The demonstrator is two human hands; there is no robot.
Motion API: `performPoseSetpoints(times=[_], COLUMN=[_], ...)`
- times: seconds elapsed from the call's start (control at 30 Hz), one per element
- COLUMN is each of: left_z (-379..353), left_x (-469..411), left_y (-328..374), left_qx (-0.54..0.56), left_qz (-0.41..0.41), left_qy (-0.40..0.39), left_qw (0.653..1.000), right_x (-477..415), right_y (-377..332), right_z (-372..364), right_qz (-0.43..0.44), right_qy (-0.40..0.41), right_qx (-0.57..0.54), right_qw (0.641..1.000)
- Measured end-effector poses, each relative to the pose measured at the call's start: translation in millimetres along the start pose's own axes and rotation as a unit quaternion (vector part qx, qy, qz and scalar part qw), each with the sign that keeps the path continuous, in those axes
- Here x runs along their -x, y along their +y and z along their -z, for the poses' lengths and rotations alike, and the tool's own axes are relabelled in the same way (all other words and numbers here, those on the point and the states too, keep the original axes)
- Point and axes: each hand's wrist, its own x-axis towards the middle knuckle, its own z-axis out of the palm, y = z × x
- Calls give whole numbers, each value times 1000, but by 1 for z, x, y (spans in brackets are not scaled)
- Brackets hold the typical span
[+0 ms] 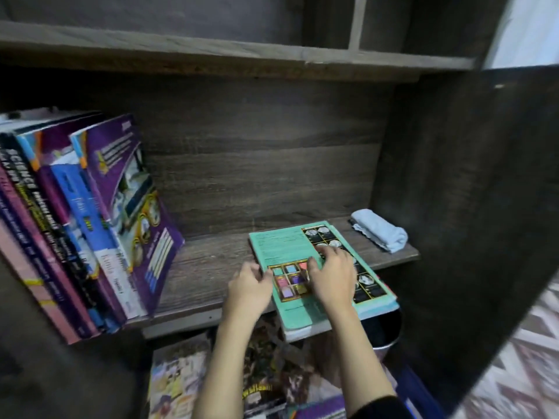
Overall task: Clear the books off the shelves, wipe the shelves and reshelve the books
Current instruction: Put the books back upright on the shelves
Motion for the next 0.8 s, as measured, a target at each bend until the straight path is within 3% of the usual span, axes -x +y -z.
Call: performPoseSetpoints(times=[0.07,0.17,0.27,0.37,0.57,0.7,0.8], left_z=[-13,-23,-28,-30,-19,-16,-11], left_x=[1,3,0,0,-1,-4,-2], left_y=[-1,3,3,2,1,-7,-5], left_qx=[-57,-91,-81,-99,-85,63,210], left_qz=[37,53,60,47,60,100,146], left_qy=[-46,-36,-49,-97,-105,-110,-129], left_qw=[997,994,994,989,989,987,958], right_x=[-3,-6,-9,-10,-6,-6,-7], right_y=[16,31,38,35,27,24,24], right_z=[10,19,20,20,23,24,29], right_qz=[-49,-129,-155,-150,-174,-208,-234], right_qy=[-20,-85,-131,-128,-109,-114,-127], right_qx=[58,81,112,140,144,114,72], right_qw=[997,985,973,970,968,965,961])
